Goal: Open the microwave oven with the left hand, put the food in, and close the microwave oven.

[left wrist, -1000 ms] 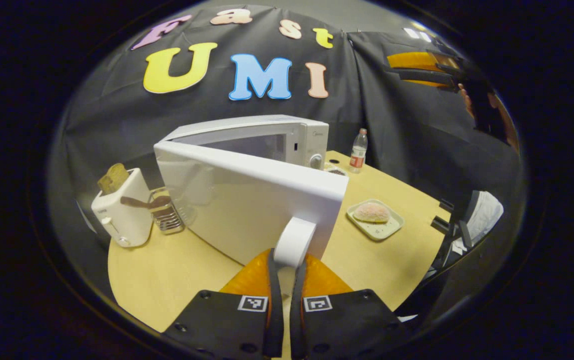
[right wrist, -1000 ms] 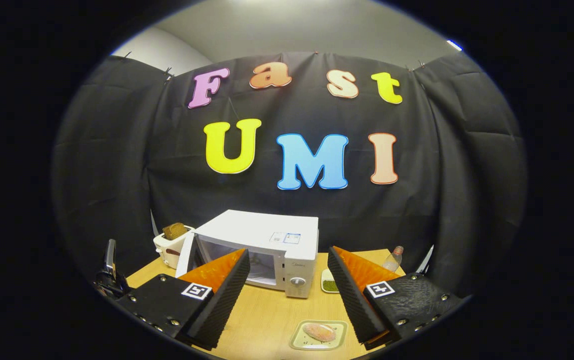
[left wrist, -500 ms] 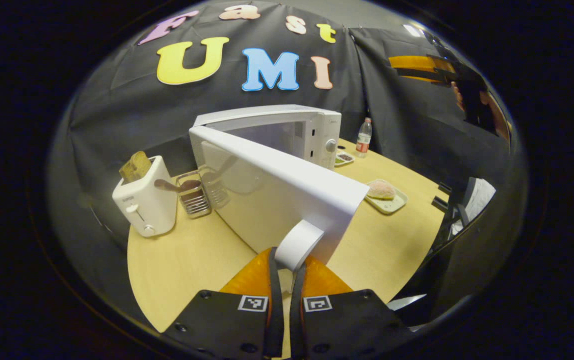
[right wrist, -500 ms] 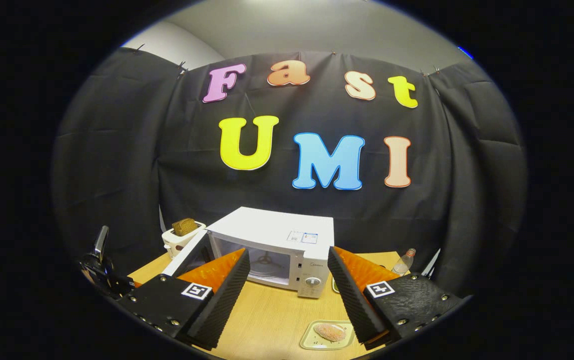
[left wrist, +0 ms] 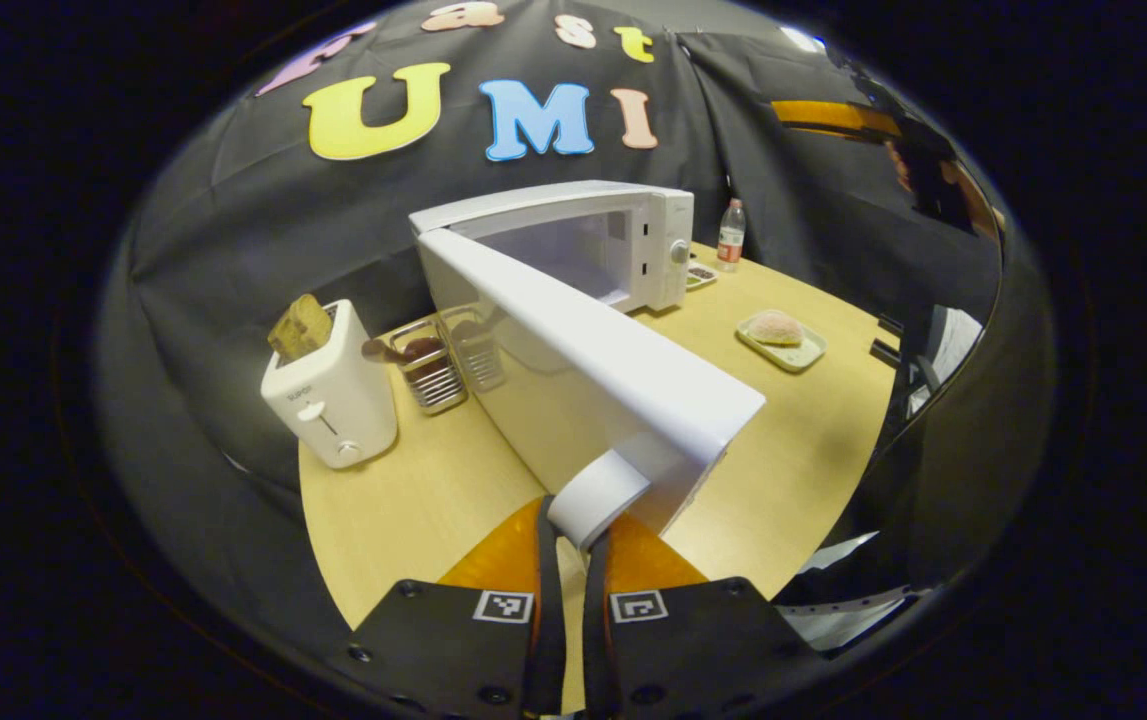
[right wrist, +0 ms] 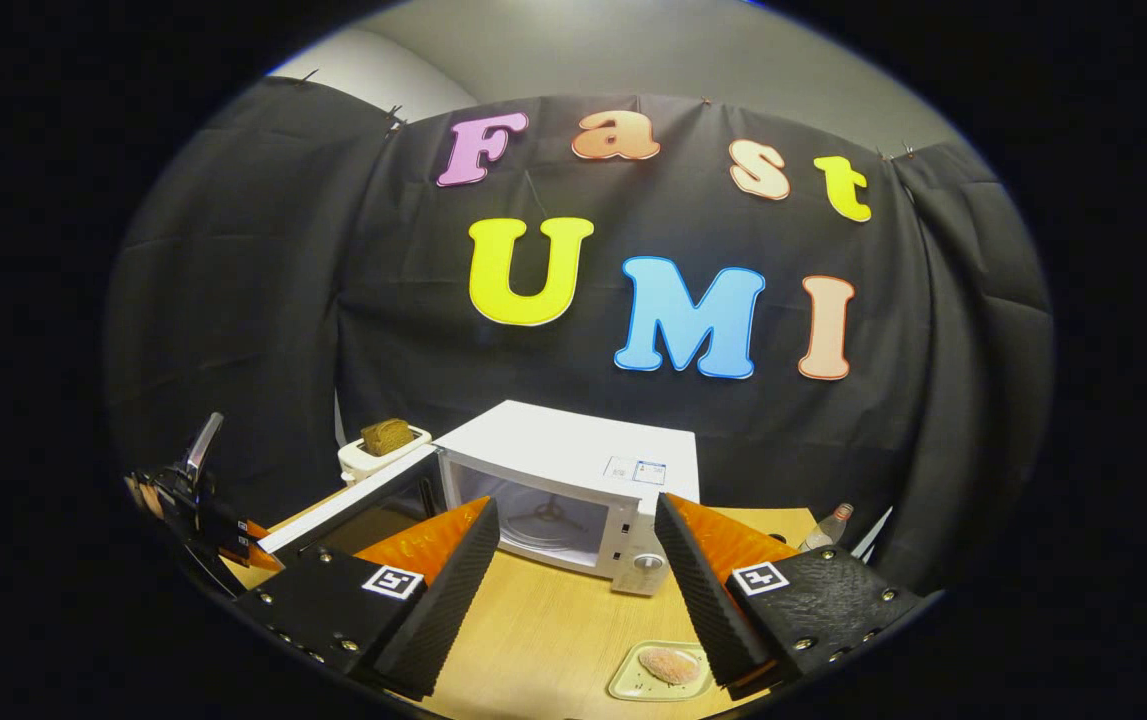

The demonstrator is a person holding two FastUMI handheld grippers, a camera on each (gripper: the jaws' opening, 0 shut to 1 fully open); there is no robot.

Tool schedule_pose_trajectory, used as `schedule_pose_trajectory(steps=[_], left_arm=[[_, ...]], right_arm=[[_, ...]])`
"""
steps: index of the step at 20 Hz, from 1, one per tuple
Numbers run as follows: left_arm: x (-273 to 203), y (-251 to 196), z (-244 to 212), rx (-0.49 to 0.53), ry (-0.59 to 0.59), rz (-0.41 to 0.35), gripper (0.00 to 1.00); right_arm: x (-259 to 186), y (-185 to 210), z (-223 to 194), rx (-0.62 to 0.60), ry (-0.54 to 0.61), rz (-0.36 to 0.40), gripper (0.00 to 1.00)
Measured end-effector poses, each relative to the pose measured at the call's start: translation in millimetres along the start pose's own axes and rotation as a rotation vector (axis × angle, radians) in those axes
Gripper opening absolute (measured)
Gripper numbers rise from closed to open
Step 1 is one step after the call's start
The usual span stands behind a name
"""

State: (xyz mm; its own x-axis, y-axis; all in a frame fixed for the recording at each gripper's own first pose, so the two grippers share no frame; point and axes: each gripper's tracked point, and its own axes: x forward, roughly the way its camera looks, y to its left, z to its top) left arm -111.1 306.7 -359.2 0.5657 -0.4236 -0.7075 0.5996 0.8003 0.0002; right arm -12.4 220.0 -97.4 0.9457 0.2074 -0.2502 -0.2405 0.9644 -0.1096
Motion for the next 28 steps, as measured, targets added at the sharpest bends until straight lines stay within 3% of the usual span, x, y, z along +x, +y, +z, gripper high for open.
schedule_pose_trajectory(steps=[3, 4, 6, 10, 13, 19, 22, 25, 28], left_arm=[[0.3, 8.5, -6.8, -0.004, 0.001, 0.005, 0.26], [1.2, 20.0, -11.2, -0.005, 0.011, 0.046, 0.50], [-6.5, 23.3, -12.7, -0.029, -0.001, 0.058, 0.99], [-28.3, 26.3, -18.7, -0.055, -0.013, 0.113, 0.98], [-57.6, 23.5, -19.5, -0.114, -0.048, 0.196, 0.98], [-138.9, 18.6, 60.1, -0.289, -0.313, 0.518, 0.99], [-166.6, -3.5, 120.4, -0.289, -0.438, 0.653, 0.99], [-183.7, -35.5, 191.8, -0.318, -0.581, 0.685, 1.00], [-168.4, -69.1, 246.6, -0.350, -0.644, 0.629, 0.97]], right_arm=[[3.8, 5.4, -0.1, -0.032, 0.013, 0.013, 0.96], [4.0, 5.7, 1.4, -0.042, 0.010, 0.013, 0.96], [5.8, 8.4, 2.5, -0.051, 0.003, 0.022, 0.96], [8.4, -5.1, -14.0, -0.051, 0.030, 0.027, 0.96], [13.7, -30.8, -37.9, -0.057, 0.074, 0.030, 0.96], [35.7, -80.9, -126.2, 0.002, 0.275, 0.063, 0.97], [40.0, -99.5, -176.3, 0.024, 0.401, 0.083, 0.97], [40.1, -113.7, -229.6, 0.020, 0.525, 0.113, 0.97], [39.6, -129.0, -283.1, 0.004, 0.650, 0.140, 0.97]])
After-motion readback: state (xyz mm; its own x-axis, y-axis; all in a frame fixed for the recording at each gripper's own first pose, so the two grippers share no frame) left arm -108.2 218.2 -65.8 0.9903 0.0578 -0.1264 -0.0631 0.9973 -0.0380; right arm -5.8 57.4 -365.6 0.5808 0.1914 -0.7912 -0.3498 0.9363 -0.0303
